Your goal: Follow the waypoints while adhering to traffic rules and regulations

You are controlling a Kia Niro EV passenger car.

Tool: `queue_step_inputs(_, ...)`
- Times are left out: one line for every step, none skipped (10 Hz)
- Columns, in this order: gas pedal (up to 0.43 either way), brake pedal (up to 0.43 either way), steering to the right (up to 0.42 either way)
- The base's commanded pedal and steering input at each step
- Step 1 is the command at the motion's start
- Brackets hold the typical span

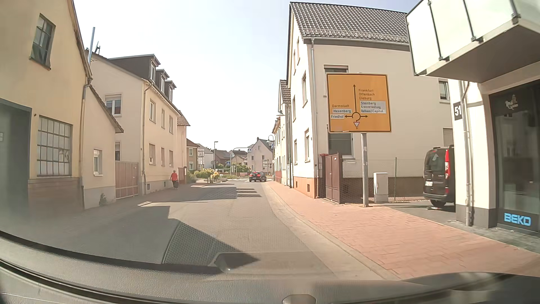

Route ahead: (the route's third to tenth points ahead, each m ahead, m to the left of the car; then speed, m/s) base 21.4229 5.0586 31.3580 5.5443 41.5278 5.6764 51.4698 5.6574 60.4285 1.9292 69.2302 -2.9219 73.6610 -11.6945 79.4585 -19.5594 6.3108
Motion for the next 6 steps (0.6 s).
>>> queue_step_inputs(0.157, 0.000, -0.063)
queue_step_inputs(0.157, 0.000, -0.067)
queue_step_inputs(0.157, 0.000, -0.066)
queue_step_inputs(0.157, 0.000, -0.064)
queue_step_inputs(0.157, 0.000, -0.061)
queue_step_inputs(0.150, 0.000, -0.057)
